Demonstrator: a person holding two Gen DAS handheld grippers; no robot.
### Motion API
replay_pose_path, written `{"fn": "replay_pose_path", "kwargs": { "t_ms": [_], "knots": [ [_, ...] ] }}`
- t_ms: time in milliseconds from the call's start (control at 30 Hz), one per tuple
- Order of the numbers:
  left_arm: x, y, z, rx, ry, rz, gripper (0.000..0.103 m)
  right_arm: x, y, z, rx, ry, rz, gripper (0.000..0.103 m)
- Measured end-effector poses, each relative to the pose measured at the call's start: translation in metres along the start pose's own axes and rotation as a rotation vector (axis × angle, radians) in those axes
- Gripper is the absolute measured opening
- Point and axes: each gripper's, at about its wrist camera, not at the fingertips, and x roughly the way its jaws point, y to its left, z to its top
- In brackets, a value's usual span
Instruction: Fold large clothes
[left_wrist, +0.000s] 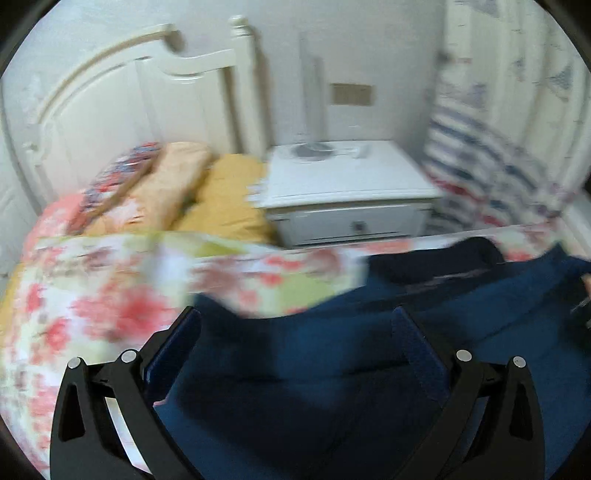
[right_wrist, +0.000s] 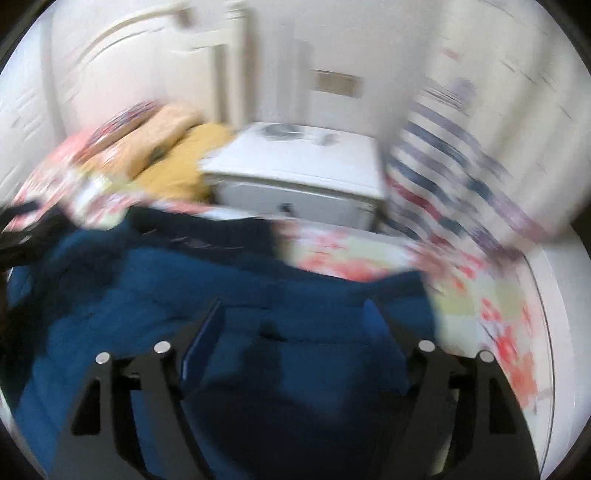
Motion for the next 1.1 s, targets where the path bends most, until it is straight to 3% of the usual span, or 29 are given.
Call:
{"fn": "replay_pose_path", "kwargs": {
  "t_ms": [100,167,333,400,467,533,567,633,767,833,900,1033,1100],
  "knots": [
    [0.028,0.023,-0.021,-0.008,0.081,0.047,0.099,0.031,-0.045,-0.024,0.121,0.073,-0.029,0.078],
    [0.05,0.034,-0.034,-0.07,0.165,-0.039,0.099,0.035,-0.065,-0.041,0.233,0.03,0.071,0.079],
    [0.06,0.053,-0.035,-0.183,0.181,-0.123,0.099,0.033,-0.066,-0.045,0.229,0.003,0.053,0.079],
    [0.061,0.054,-0.036,-0.194,0.186,-0.112,0.099,0.033,-0.061,-0.043,0.221,0.011,0.041,0.08],
    [0.054,0.046,-0.032,-0.156,0.176,-0.035,0.099,0.028,-0.053,-0.037,0.164,0.037,-0.021,0.08],
    [0.031,0.036,-0.027,-0.104,0.109,0.082,0.099,0.015,-0.035,-0.028,0.12,0.028,-0.117,0.079],
    [0.012,0.029,-0.026,-0.091,0.047,0.072,0.099,-0.003,-0.025,-0.026,0.108,-0.016,-0.099,0.079],
    [-0.026,0.008,-0.026,-0.07,-0.026,-0.053,0.099,-0.033,-0.002,-0.025,0.077,-0.084,-0.014,0.08],
    [-0.041,-0.051,-0.037,0.054,-0.016,-0.106,0.099,-0.045,0.07,-0.041,-0.124,-0.027,0.077,0.083],
    [-0.027,-0.078,-0.051,0.112,0.023,-0.094,0.099,-0.027,0.098,-0.056,-0.204,-0.001,0.044,0.085],
    [-0.012,-0.09,-0.064,0.13,0.028,-0.048,0.099,-0.021,0.096,-0.062,-0.167,-0.038,0.031,0.092],
    [-0.014,-0.086,-0.067,0.11,0.045,-0.063,0.099,-0.017,0.082,-0.059,-0.104,0.002,0.095,0.094],
    [-0.027,-0.077,-0.068,0.106,0.028,-0.06,0.099,-0.028,0.075,-0.055,-0.099,-0.004,0.047,0.093]
  ]
}}
